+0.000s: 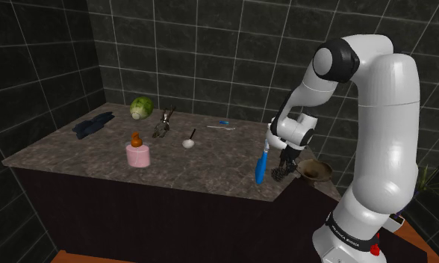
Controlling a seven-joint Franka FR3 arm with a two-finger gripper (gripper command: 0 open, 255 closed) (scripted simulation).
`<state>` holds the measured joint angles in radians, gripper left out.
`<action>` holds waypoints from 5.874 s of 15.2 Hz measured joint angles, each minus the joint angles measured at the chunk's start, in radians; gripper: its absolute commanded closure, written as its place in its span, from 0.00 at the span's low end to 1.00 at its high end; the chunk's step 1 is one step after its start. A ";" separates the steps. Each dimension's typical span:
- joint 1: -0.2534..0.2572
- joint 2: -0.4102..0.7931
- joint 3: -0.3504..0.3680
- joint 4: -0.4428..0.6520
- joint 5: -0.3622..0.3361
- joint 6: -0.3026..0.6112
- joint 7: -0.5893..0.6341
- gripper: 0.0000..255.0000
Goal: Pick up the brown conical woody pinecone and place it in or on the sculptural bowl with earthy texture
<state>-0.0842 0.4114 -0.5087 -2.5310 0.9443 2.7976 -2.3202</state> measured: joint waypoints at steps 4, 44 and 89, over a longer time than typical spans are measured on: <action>-0.003 -0.001 -0.003 -0.003 0.001 0.001 -0.002 1.00; 0.165 -0.677 -0.332 -0.073 -1.115 -0.359 0.848 1.00; 0.152 -0.648 -0.762 -0.071 -1.177 -0.299 0.458 1.00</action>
<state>0.0673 -0.2363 -1.2711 -2.6020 -0.2328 2.4985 -1.8621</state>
